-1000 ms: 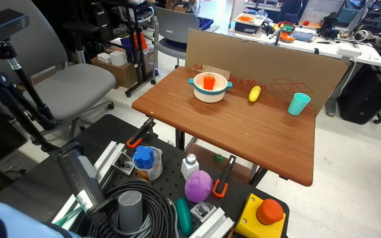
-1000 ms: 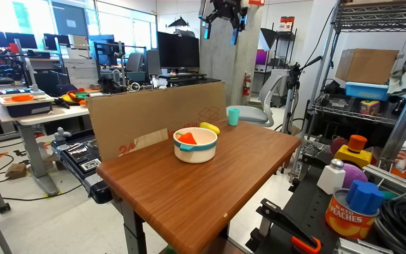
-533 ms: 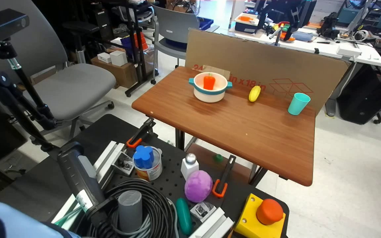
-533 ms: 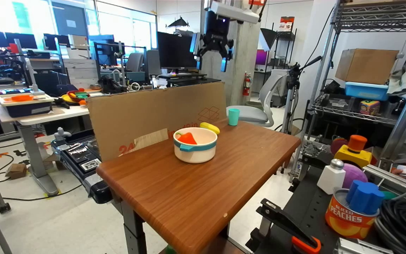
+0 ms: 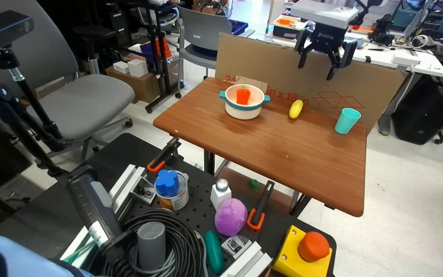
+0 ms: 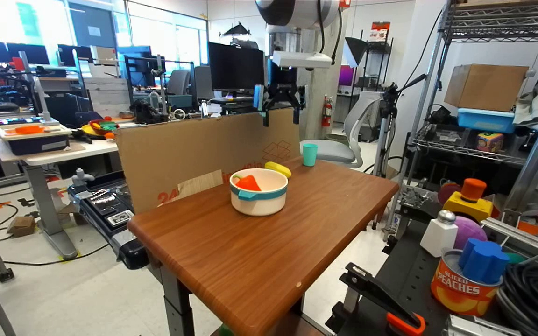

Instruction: Pick up the yellow toy and move it to the right.

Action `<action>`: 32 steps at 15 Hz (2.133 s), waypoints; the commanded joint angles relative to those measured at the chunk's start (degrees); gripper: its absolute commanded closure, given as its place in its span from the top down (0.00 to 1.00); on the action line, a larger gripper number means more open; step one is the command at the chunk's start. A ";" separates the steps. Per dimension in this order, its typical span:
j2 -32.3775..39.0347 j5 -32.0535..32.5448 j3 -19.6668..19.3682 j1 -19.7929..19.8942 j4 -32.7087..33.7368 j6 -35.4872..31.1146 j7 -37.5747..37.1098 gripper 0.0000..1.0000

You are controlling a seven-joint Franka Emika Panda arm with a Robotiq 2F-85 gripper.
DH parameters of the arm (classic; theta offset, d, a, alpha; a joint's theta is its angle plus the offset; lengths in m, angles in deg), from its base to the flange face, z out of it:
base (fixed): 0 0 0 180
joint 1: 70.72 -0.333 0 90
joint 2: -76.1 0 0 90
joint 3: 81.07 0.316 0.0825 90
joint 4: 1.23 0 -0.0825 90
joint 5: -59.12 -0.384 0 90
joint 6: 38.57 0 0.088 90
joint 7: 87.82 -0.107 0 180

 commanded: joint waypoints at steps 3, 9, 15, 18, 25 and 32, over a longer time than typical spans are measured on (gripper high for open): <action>6.74 2.19 -1.55 -2.07 6.46 2.82 -2.74 1.00; 11.40 1.64 -1.31 -2.88 10.26 6.48 -4.26 1.00; 15.20 2.46 -1.97 -3.11 13.94 10.22 -4.20 1.00; 17.03 2.79 -2.52 -3.08 15.65 11.55 -4.34 1.00; 20.56 3.60 -2.83 -3.65 20.60 13.22 -4.36 0.73; 22.59 4.60 -3.44 -3.47 25.48 17.28 -4.54 0.18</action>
